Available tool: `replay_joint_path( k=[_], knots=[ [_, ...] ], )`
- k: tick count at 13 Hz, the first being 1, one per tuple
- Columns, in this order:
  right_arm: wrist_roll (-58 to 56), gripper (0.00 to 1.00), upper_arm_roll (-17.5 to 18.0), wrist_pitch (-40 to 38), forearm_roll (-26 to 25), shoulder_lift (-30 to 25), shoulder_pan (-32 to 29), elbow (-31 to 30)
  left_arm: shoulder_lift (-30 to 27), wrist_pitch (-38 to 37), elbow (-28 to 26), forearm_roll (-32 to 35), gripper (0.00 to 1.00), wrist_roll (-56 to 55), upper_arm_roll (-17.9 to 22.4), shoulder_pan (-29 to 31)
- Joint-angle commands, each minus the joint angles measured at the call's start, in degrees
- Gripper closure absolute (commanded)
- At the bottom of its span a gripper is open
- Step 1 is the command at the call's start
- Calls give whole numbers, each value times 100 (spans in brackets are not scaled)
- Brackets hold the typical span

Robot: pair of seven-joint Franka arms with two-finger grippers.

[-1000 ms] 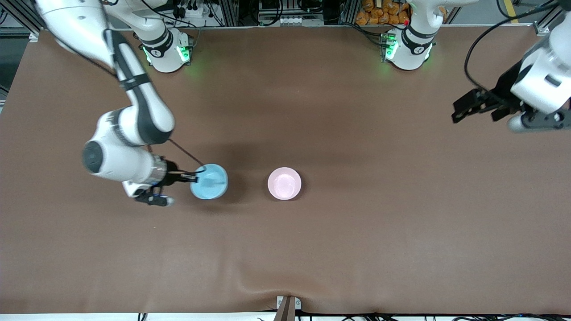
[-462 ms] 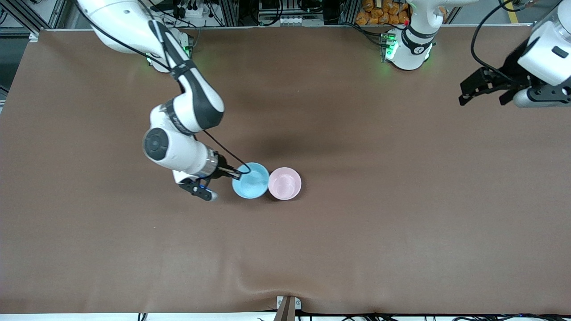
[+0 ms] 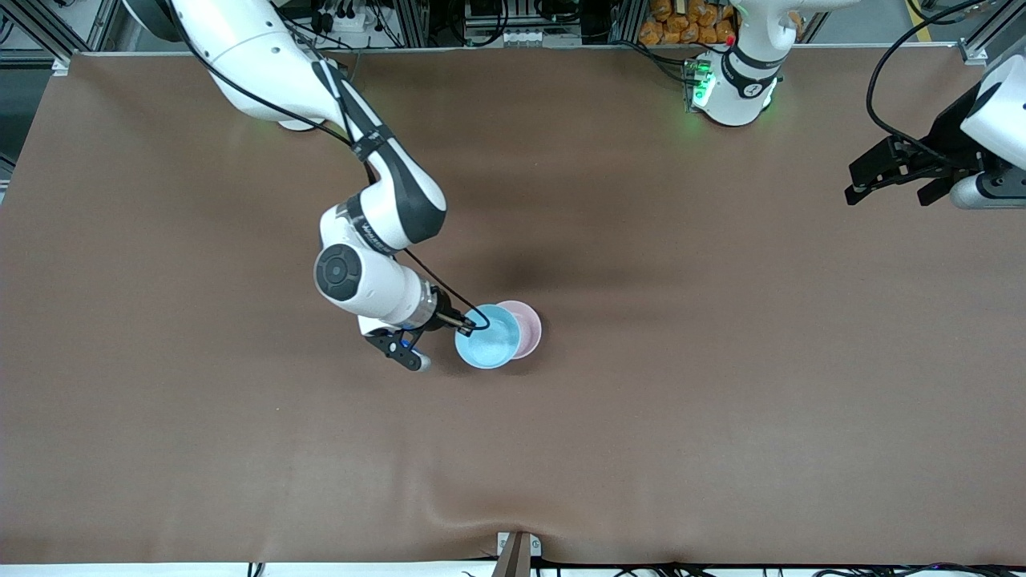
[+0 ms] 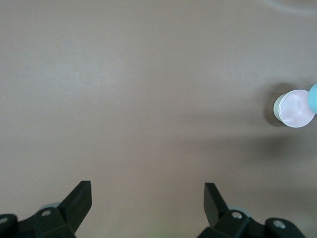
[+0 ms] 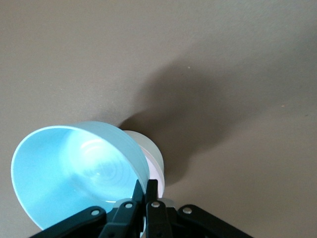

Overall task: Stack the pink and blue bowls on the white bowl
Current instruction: 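Carry the blue bowl with the right gripper onto the pink bowl, then lower the blue bowl into the pink bowl and open the right gripper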

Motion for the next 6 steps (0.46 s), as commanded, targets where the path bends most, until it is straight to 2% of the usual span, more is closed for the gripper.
replay_joint_path(
  k=[1,6],
  knots=[
    [349,100,-83,76,27,208,252,209,1,-47,83,114,0,70,-200,199],
    [552,100,-92,50,27,217,358,-10,27,-48,91,122,0,-1,-289,174]
  ],
)
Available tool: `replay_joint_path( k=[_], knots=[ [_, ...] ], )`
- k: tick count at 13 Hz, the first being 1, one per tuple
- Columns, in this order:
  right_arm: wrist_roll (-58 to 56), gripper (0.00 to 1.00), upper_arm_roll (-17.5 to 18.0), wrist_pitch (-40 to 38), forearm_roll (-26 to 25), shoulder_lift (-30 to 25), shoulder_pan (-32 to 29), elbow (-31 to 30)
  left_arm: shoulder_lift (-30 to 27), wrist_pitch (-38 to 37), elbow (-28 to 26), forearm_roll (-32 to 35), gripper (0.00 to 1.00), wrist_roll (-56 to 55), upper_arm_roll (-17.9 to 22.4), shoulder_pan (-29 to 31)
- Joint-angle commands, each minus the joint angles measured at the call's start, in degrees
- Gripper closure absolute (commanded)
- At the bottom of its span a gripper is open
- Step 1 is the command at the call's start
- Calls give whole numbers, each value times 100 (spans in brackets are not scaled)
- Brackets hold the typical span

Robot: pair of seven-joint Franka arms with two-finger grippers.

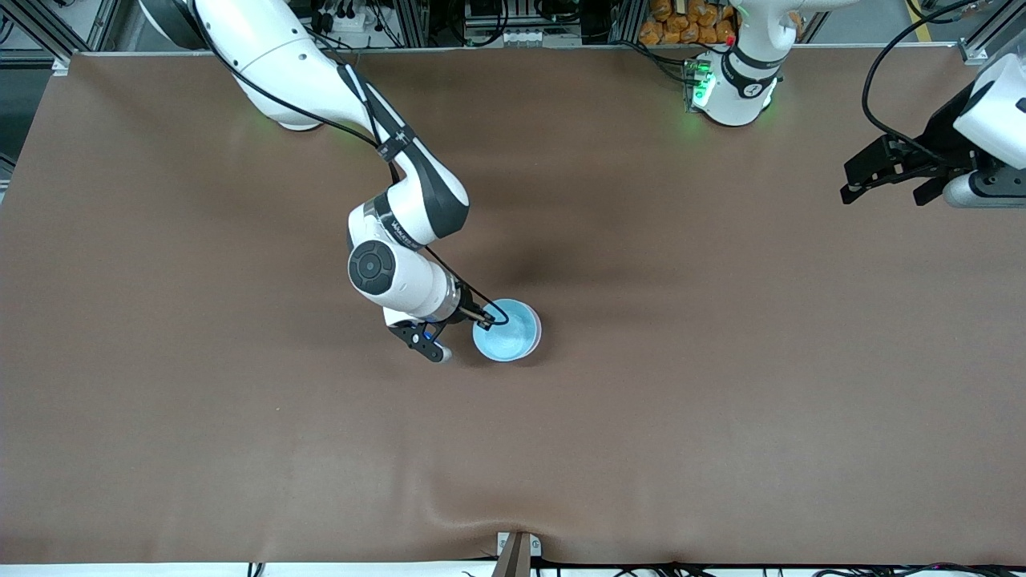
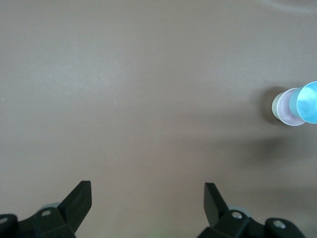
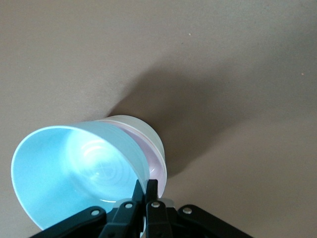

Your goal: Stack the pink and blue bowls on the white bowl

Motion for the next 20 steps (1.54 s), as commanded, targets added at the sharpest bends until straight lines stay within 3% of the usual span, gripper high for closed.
replay_joint_path(
  k=[1,3,5,6,7,8,11,15,18,20],
  knots=[
    [158,100,-63,-4,28,34,120,-26,18,-47,90,122,0,8,-101,93],
    [166,99,-63,-4,37,34,129,-35,-44,-221,90,113,0,9,-101,119],
    [166,87,-63,13,54,43,137,-26,-44,-222,99,105,0,17,-101,102],
    [166,72,-63,13,54,52,146,-26,-35,-222,108,96,0,9,-101,110],
    [158,31,-63,13,46,52,146,-26,-18,-222,160,104,0,8,-101,110],
    [158,0,-63,13,45,52,138,-17,17,-222,248,113,0,35,-101,93],
    [79,0,-89,-57,2,-53,41,-17,18,-231,248,105,0,35,-101,93],
    [-920,0,-169,-512,-148,-843,-423,-403,18,-231,240,113,0,35,-101,75],
    [-2333,0,-221,-1407,-252,-1562,-1108,-658,27,-231,248,122,0,35,-92,84],
    [-3117,0,-274,-2241,-699,-2107,-1627,-676,18,-240,240,122,0,52,-101,93]
  ],
)
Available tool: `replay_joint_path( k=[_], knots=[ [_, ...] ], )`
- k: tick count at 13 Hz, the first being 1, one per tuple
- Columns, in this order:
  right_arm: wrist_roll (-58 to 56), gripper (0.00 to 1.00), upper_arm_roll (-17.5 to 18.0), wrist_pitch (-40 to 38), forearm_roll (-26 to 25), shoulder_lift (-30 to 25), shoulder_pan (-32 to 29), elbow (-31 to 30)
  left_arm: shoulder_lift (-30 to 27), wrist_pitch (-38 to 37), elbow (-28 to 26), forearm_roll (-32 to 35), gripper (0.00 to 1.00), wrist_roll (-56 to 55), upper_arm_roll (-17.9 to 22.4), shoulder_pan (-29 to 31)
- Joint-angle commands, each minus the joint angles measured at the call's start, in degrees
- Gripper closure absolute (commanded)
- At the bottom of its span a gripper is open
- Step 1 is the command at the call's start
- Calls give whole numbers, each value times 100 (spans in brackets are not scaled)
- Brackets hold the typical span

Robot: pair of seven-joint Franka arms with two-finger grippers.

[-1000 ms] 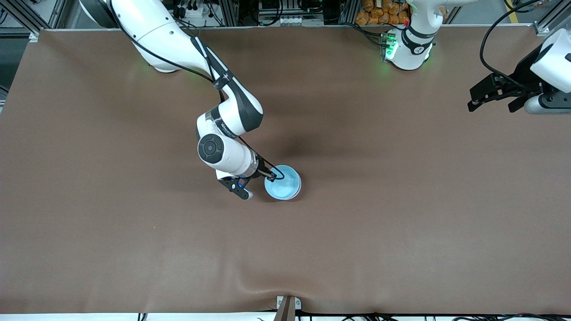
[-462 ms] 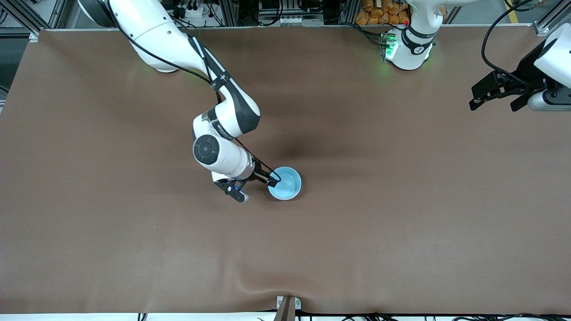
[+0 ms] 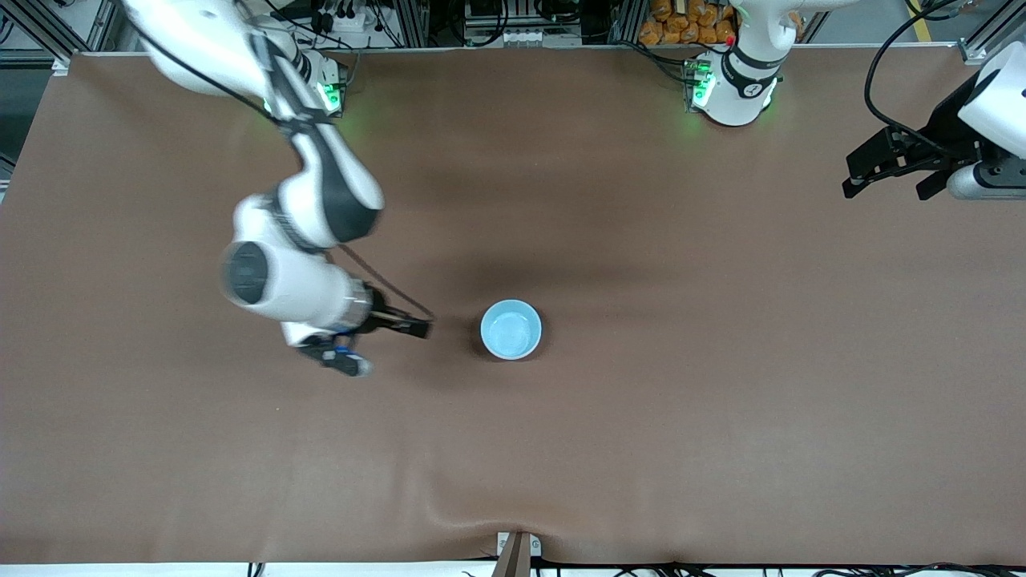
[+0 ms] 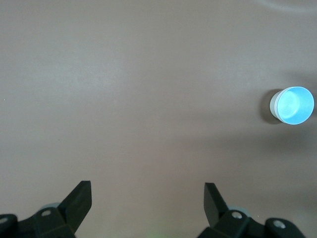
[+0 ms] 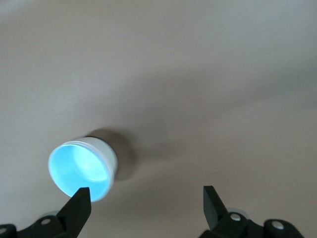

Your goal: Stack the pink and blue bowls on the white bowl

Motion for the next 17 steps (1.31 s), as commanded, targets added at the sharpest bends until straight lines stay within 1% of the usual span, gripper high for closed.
replay_joint_path(
  k=[1,2,3,5,6,7,8,10,12,17],
  knots=[
    [-1092,0,66,-856,-644,-1035,-653,-443,25,-117,114,139,0,53,-48,48],
    [-1566,0,66,-1103,-934,-1281,-873,-434,34,-135,114,270,0,53,-56,30],
    [-2067,0,66,-1314,-1111,-1518,-1162,-434,25,-135,114,367,0,35,-65,21],
    [-2781,0,66,-1885,-1165,-1976,-1620,-434,25,-135,114,377,0,44,-65,21],
    [-2828,0,57,-2175,-1296,-2178,-1770,-390,34,-135,114,377,0,52,-65,21],
    [-2828,0,57,-2395,-1558,-2328,-1824,-372,34,-135,114,368,0,53,-65,21],
    [-2828,0,49,-2632,-1691,-2469,-1859,-303,34,-144,114,368,0,44,-65,21],
    [-2828,0,14,-3046,-1754,-2567,-1859,-83,34,-144,114,351,0,44,-65,21],
    [-2837,0,-57,-3066,-1851,-2567,-1833,22,34,-144,114,342,0,35,-65,13],
    [-2819,0,-57,-3057,-1790,-2549,-1850,120,34,-144,114,307,0,35,-65,12]
  ],
)
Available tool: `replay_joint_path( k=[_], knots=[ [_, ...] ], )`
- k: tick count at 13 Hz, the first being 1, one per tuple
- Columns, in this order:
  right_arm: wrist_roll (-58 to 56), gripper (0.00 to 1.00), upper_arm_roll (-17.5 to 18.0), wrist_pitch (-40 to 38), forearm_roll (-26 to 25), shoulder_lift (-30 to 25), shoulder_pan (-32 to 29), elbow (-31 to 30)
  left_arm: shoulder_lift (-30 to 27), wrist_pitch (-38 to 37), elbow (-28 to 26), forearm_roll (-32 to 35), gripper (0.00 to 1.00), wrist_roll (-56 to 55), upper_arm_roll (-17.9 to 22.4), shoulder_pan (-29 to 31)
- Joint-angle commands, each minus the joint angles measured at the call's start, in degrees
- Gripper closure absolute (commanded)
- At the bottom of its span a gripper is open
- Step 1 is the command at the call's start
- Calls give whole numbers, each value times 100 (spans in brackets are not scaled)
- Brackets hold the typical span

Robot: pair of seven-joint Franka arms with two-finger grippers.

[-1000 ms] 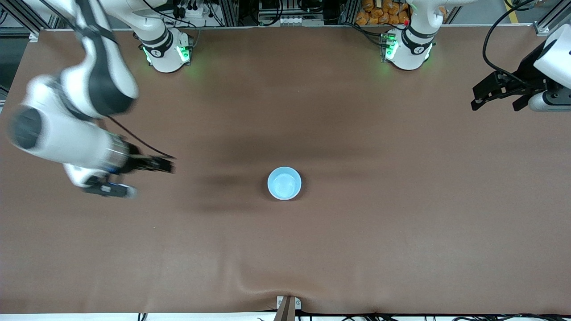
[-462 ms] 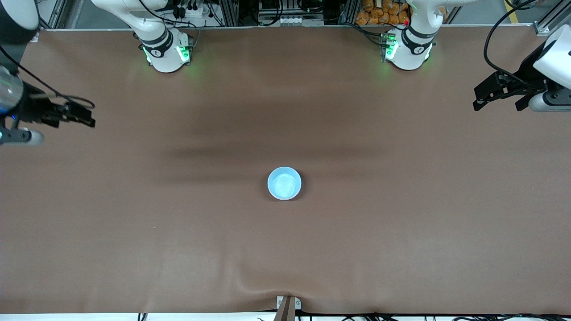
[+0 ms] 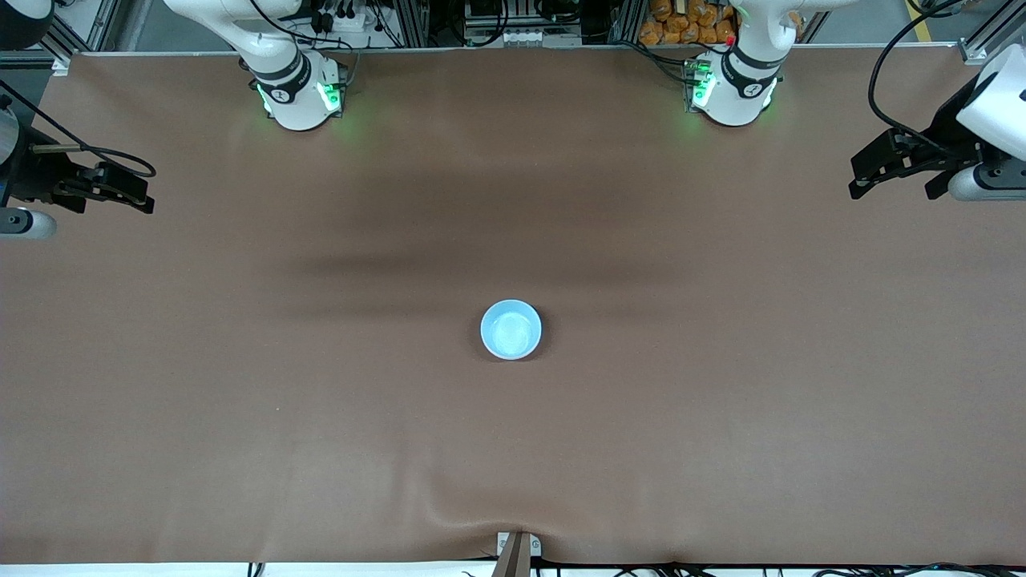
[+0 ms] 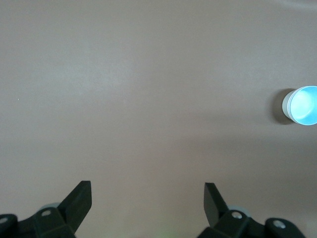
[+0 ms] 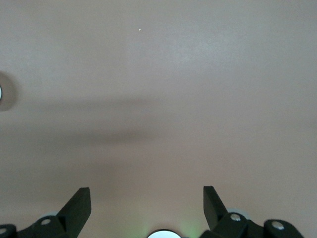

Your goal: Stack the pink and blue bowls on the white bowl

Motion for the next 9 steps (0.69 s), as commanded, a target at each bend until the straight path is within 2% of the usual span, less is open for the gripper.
replay_joint_path(
  k=[1,9],
  knots=[
    [-18,0,14,-60,-67,24,-27,123,27,-110,105,62,0,35,-44,21],
    [-18,0,6,-104,-67,51,-53,97,27,-110,96,45,0,17,-44,12]
  ],
)
